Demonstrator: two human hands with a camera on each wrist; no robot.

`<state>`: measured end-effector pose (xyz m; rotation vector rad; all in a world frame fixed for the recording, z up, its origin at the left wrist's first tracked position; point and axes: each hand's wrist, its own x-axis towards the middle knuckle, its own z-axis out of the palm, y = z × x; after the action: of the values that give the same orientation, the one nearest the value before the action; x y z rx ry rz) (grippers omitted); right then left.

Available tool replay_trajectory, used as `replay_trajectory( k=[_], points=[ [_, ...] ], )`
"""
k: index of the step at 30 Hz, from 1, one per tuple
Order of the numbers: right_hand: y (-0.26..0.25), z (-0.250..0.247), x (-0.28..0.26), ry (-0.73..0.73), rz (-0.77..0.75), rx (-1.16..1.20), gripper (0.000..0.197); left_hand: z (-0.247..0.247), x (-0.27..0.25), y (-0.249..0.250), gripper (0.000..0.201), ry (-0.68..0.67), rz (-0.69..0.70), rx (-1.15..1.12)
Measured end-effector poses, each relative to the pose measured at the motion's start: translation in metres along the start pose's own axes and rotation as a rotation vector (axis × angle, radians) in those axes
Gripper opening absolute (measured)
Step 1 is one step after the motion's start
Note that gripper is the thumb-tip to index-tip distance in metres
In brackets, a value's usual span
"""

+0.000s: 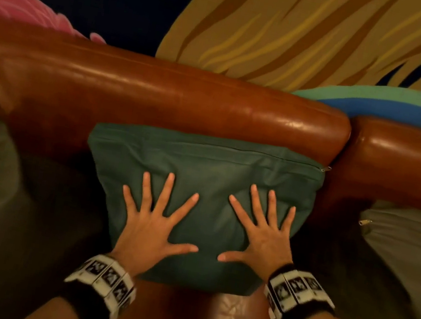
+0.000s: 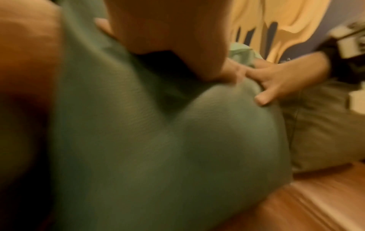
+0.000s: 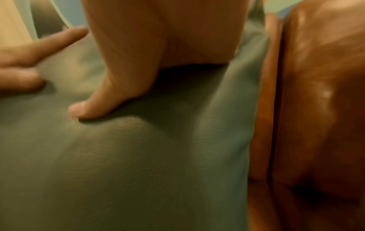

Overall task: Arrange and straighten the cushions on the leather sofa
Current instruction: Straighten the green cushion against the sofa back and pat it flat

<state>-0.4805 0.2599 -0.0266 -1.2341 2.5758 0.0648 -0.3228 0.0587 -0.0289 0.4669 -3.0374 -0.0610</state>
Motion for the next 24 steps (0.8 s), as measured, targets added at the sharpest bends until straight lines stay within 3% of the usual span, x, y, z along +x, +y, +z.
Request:
replay_trajectory(
  k=[2, 3, 5, 7, 9, 12, 19, 24],
  points=[
    [-0.003, 0.006, -0.022, 0.081, 0.017, 0.118, 0.108, 0.001, -0.026, -0.015, 0.079, 0.083, 0.054, -0.065],
    [-0.005, 0.008, -0.033, 0.168, 0.084, 0.251, 0.097, 0.001, -0.037, -0.022, 0.074, 0.104, 0.017, -0.096],
    [-0.014, 0.011, -0.044, 0.293, 0.305, 0.532, 0.075, 0.000, -0.047, -0.027, 0.072, 0.103, -0.179, -0.171],
    [-0.026, 0.012, -0.035, 0.393, 0.523, 0.654, 0.072, 0.001, -0.037, -0.020, 0.074, 0.112, -0.404, -0.268],
    [-0.030, 0.008, -0.014, 0.375, 0.644, 0.700, 0.066, 0.004, -0.016, -0.012, 0.073, 0.131, -0.539, -0.330],
    [-0.027, 0.007, 0.020, 0.341, 0.640, 0.688, 0.055, 0.012, 0.012, -0.011, 0.071, 0.151, -0.579, -0.340],
    [-0.026, 0.007, 0.064, 0.372, 0.636, 0.690, 0.058, 0.032, 0.059, -0.024, 0.069, 0.191, -0.560, -0.372],
    [-0.025, 0.000, 0.081, 0.182, 0.686, 0.623, 0.050, 0.043, 0.076, -0.030, 0.067, 0.097, -0.521, -0.356]
  ],
)
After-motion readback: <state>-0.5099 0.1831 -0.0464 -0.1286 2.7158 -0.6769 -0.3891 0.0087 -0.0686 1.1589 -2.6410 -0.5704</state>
